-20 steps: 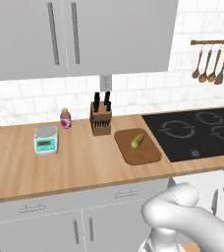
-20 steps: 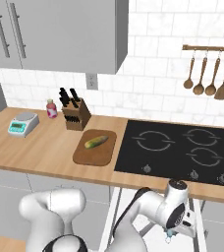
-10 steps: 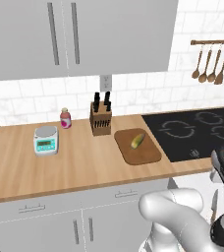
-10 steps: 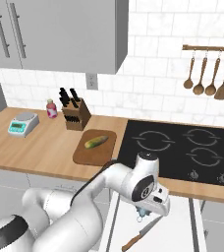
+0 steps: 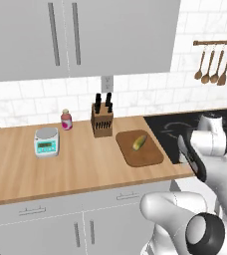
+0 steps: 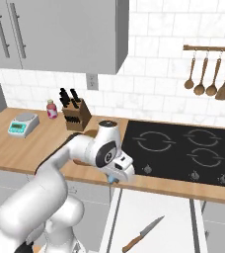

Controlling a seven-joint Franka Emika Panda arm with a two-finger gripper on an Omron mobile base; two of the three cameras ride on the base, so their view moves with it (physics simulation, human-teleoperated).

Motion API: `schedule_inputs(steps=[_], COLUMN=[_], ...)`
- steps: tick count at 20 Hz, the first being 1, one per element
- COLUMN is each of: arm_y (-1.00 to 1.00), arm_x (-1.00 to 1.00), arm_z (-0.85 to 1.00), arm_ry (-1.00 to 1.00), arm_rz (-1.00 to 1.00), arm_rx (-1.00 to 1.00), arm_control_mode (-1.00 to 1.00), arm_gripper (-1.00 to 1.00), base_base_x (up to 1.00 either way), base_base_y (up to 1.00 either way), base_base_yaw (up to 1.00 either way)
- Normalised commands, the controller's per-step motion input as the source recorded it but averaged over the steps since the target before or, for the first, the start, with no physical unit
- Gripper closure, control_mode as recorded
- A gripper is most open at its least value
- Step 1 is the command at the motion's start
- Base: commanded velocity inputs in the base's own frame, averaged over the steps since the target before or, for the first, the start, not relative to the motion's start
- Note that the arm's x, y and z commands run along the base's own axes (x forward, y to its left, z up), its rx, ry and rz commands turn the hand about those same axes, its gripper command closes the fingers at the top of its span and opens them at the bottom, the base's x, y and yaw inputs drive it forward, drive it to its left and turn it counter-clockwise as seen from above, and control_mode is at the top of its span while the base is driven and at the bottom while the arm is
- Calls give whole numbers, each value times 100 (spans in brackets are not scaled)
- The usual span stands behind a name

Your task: Place the appropriate cutting tool for cutting the cucumber skin on the cutting board.

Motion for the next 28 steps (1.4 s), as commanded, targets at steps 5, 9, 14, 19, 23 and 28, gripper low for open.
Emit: schedule_inputs(steps=[5, 9, 14, 19, 23, 28], arm_y=[63, 56, 43, 38, 1, 0], arm_x=[100, 100, 92, 97, 55, 43], arm_z=[3, 0, 3, -14, -29, -41], arm_ry=[0, 0, 0, 0, 1, 4], arm_rz=[-23, -21, -17, -17, -9, -5], arm_rx=[1, 1, 3, 0, 1, 3], arm_control_mode=[-100, -100, -100, -100, -100, -100], arm_gripper=[100, 100, 100, 100, 100, 100], base_base_x=[0, 0, 0, 0, 0, 0], base_base_y=[0, 0, 0, 0, 0, 0], base_base_yaw=[0, 0, 0, 0, 0, 0])
